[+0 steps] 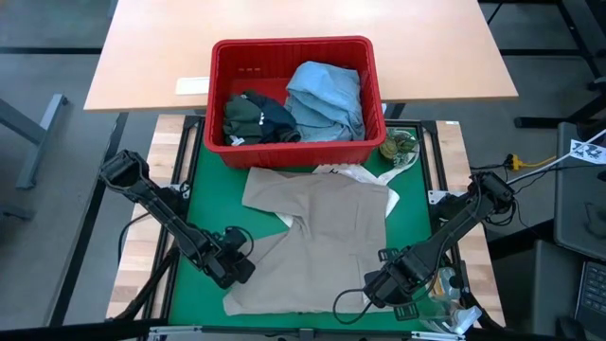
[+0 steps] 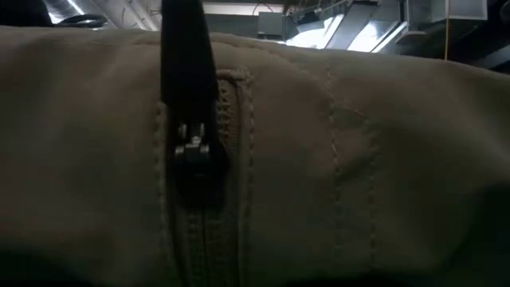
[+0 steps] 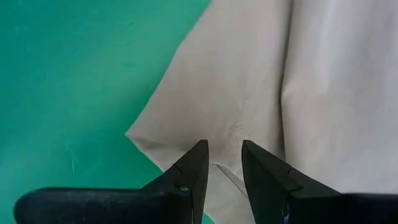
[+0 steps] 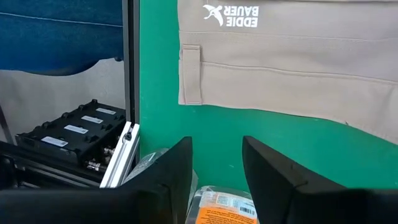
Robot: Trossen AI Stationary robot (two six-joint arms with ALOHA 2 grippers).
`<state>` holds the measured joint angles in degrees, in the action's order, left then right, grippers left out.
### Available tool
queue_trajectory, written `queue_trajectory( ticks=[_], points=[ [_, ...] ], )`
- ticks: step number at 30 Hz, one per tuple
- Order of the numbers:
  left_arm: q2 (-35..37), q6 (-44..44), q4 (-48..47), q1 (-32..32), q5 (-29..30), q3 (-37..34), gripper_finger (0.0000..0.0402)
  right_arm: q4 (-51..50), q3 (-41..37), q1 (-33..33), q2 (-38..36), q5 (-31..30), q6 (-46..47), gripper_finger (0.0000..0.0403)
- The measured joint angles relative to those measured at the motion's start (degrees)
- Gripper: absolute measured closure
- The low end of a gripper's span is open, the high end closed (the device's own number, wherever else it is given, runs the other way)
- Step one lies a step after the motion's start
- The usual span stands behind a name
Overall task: Fold Laundry from Bin
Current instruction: Fold the brown shorts
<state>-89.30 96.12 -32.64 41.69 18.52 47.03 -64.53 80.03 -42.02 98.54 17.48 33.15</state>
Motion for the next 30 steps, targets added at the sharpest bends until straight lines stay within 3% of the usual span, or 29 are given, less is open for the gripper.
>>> queue_trajectory(
  ticks=[5, 11, 22, 30],
  points=[
    [0.02, 2.86, 0.02, 0.57, -3.42, 0.00, 0.0310, 0.01, 0.00, 0.00, 0.00, 0.00, 0.00, 0.0263],
    [0.02, 4.04, 0.00, 0.63, 0.57, 0.00, 0.0310, 0.02, 0.00, 0.00, 0.00, -0.05, 0.00, 0.0262],
    [-2.27, 5.39, 0.30, 0.15, -1.08, 0.00, 0.0310, 0.04, 0.02, 0.04, 0.00, -0.07, 0.00, 0.0262],
    [-2.27, 5.35, 0.32, 0.07, 1.98, 0.00, 0.0310, 0.07, 0.02, 0.04, 0.00, -0.11, -0.35, 0.0262]
  ],
)
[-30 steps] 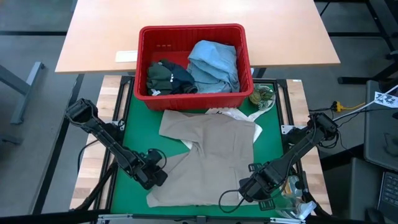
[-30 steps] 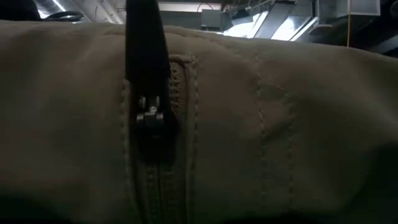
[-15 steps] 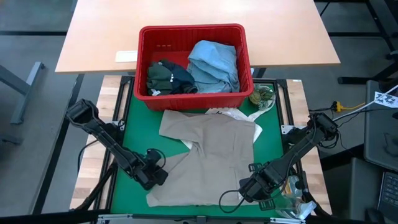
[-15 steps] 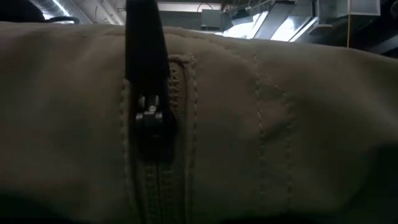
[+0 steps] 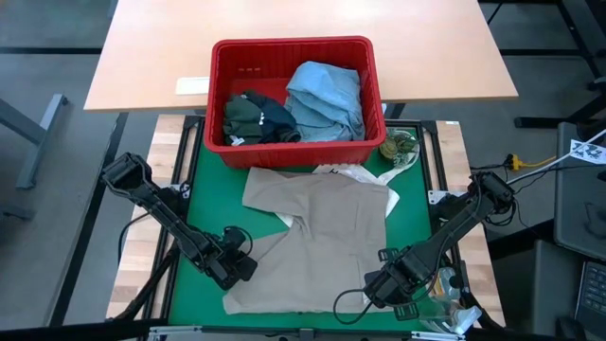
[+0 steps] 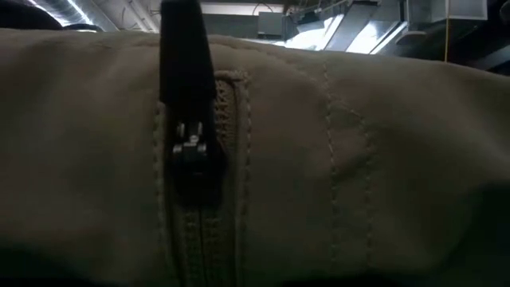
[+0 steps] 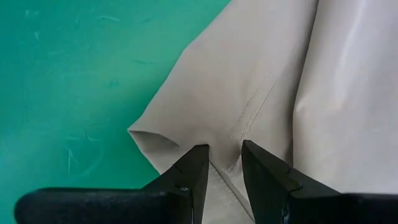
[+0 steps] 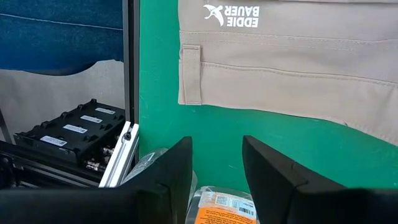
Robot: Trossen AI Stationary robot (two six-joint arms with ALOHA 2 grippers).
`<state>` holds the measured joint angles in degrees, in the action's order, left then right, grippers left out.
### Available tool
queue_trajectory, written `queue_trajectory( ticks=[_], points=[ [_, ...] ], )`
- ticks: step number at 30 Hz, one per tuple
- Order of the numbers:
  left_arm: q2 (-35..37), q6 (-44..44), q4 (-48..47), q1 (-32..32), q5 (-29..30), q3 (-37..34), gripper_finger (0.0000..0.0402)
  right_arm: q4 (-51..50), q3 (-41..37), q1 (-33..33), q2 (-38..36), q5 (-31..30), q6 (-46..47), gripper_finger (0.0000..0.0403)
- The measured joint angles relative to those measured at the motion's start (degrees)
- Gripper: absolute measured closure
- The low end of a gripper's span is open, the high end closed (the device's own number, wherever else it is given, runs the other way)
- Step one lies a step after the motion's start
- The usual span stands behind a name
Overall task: Fold Laundry from Bin
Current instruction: Fold the brown shorts
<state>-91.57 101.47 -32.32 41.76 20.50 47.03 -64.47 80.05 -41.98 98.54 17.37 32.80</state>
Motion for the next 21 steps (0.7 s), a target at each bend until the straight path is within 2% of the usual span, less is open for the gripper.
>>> queue_trajectory(
  ticks=[16, 21],
  points=[
    [-0.04, -0.04, 0.00, 0.00, 1.52, 0.00, 0.0311, 0.00, 0.02, 0.00, 0.02, 0.00, -0.04, 0.0262],
    [-0.04, -0.13, 0.00, 0.00, 2.62, -0.02, 0.0342, 0.00, 0.02, 0.00, 0.01, -0.53, -0.06, 0.0262]
  ],
)
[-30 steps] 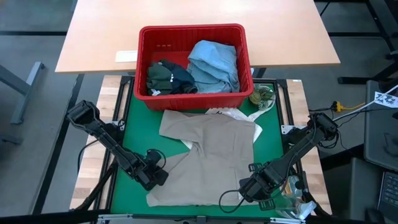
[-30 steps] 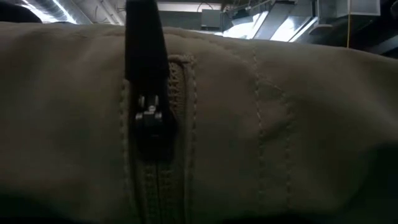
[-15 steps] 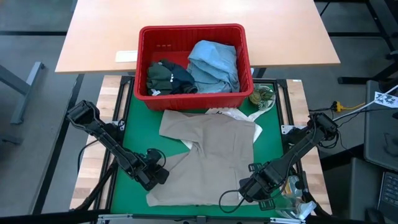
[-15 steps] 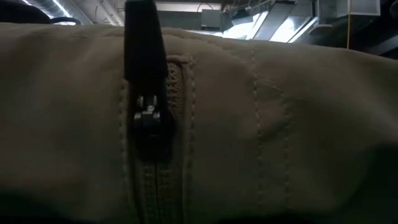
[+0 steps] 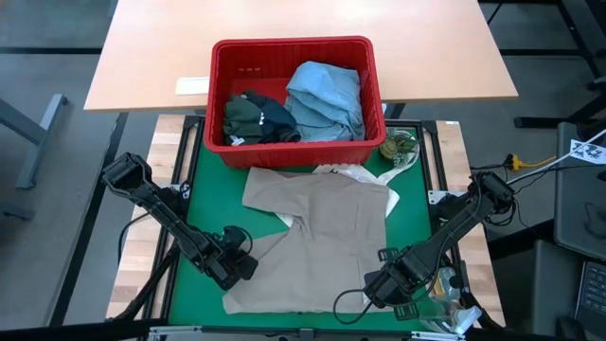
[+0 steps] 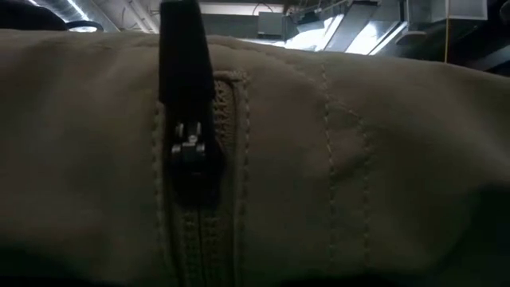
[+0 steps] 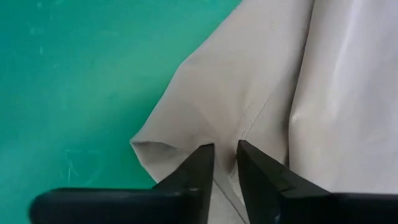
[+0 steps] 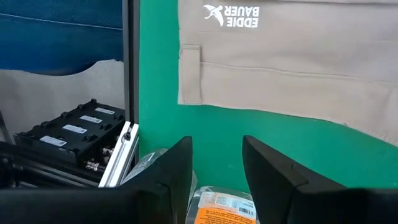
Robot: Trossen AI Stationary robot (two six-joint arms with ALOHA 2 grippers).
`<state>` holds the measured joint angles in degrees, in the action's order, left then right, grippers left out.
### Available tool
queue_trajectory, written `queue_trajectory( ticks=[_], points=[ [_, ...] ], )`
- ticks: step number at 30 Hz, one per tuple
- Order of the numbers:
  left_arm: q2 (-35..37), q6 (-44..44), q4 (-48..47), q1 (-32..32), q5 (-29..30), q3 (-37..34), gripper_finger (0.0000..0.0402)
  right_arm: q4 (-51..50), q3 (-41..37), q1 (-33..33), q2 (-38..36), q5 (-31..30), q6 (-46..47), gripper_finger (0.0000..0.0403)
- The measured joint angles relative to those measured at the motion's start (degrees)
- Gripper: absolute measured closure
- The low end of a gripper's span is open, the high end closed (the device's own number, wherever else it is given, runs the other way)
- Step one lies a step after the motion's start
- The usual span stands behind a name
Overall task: Fold Laundry from Bin
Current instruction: Fold the brown shorts
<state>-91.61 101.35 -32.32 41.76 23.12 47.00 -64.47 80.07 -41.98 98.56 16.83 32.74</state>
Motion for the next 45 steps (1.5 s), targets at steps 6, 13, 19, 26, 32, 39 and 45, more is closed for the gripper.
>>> queue_trajectory(
  ticks=[6, 13, 19, 26, 32, 39, 45],
  points=[
    [0.00, -1.98, -0.43, 0.00, 3.22, 0.00, 0.0396, -0.09, 0.00, 0.00, 0.01, -5.17, -0.05, 0.0262],
    [0.00, -1.46, -5.43, 0.00, 6.77, 0.00, 0.0399, 0.39, -1.50, 0.17, 0.01, -10.08, -0.05, 0.0262],
    [0.00, -1.07, -8.14, 0.00, 7.64, 0.00, 0.0401, 3.31, -7.11, 3.12, 0.01, -10.29, -0.05, 0.0262],
    [0.00, -0.90, -10.12, 0.00, 9.06, 0.00, 0.0401, 10.65, -13.93, 6.96, 0.01, -8.10, -2.43, 0.0262],
    [0.00, 0.51, -12.39, 0.00, 10.83, 0.00, 0.0401, 14.23, -19.26, 8.04, 0.01, -6.76, -3.05, 0.0262],
    [0.00, 2.36, -16.98, -0.02, 10.88, 0.00, 0.0401, 20.23, -24.80, 7.93, -0.19, -4.18, -2.70, 0.0262],
    [0.00, 4.84, -21.43, -0.63, 10.62, 0.00, 0.0401, 20.99, -25.59, 7.93, -0.26, -3.90, -2.54, 0.0262]
  ],
)
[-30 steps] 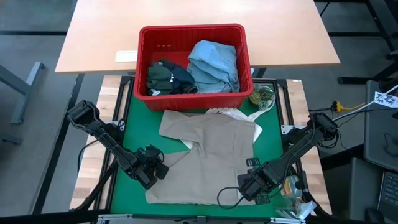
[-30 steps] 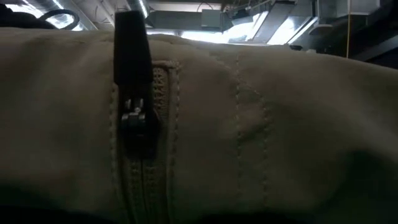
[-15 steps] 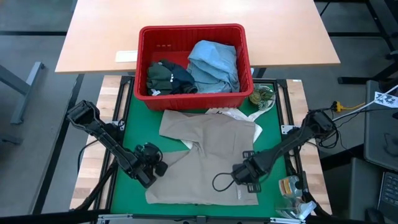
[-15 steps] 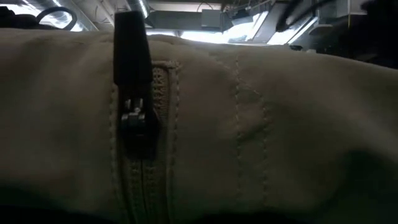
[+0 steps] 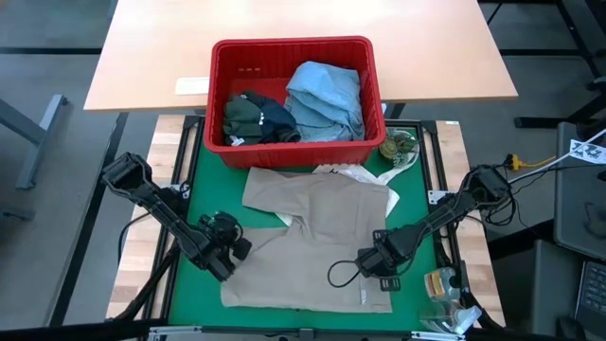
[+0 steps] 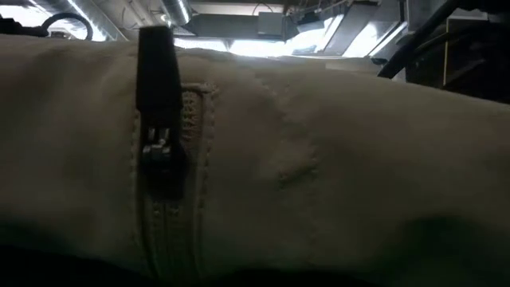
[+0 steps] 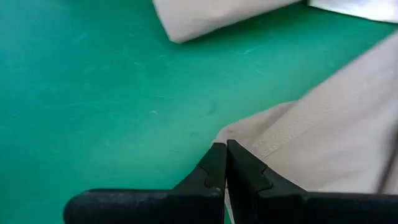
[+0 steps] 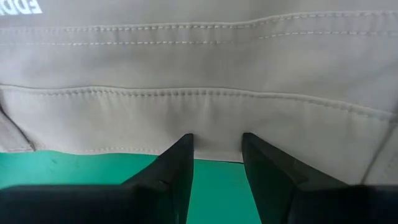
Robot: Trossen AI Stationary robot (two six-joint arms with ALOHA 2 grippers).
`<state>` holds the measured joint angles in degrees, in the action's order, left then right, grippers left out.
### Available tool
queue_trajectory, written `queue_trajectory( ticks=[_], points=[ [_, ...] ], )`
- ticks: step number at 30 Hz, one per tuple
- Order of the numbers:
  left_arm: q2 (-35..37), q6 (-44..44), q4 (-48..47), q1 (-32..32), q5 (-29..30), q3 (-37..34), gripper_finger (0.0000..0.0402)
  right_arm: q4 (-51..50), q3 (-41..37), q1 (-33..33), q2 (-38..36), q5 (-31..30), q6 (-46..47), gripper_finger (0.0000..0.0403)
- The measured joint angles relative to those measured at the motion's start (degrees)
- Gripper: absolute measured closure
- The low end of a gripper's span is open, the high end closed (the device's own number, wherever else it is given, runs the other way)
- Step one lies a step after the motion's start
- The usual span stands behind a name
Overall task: Fold Laundry from Bin
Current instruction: Fold the brown shorts
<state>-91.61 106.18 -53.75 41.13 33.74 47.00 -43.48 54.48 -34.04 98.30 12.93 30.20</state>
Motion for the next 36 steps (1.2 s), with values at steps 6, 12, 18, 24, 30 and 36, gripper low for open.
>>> queue_trajectory(
  ticks=[6, 12, 18, 24, 30, 36],
  points=[
    [0.00, -0.20, -4.27, -2.01, -1.08, 0.00, 0.0401, 0.08, -0.07, 0.00, 0.08, 0.11, 0.07, 0.0262],
    [0.00, -1.49, -4.18, -3.36, -1.35, 0.00, 0.0400, 0.10, -0.11, 0.00, 0.15, 0.13, 0.17, 0.0262],
    [0.00, -4.10, -4.03, -3.48, -2.50, 0.00, 0.0346, 0.10, -0.13, -0.02, 0.18, 0.13, 0.16, 0.0262],
    [0.05, -1.38, -4.01, -4.56, -11.95, 0.00, 0.0278, 0.11, -0.15, -0.04, 0.20, 0.13, 0.14, 0.0262],
    [1.28, -3.23, -4.36, -4.00, -22.94, 0.00, 0.0249, 0.12, -0.17, -0.04, 0.20, 0.15, 0.13, 0.0262],
    [3.70, -0.33, -4.30, -1.33, -24.74, 0.00, 0.0250, 0.14, -0.20, -0.04, 0.22, 0.15, 0.11, 0.0262]
  ],
)
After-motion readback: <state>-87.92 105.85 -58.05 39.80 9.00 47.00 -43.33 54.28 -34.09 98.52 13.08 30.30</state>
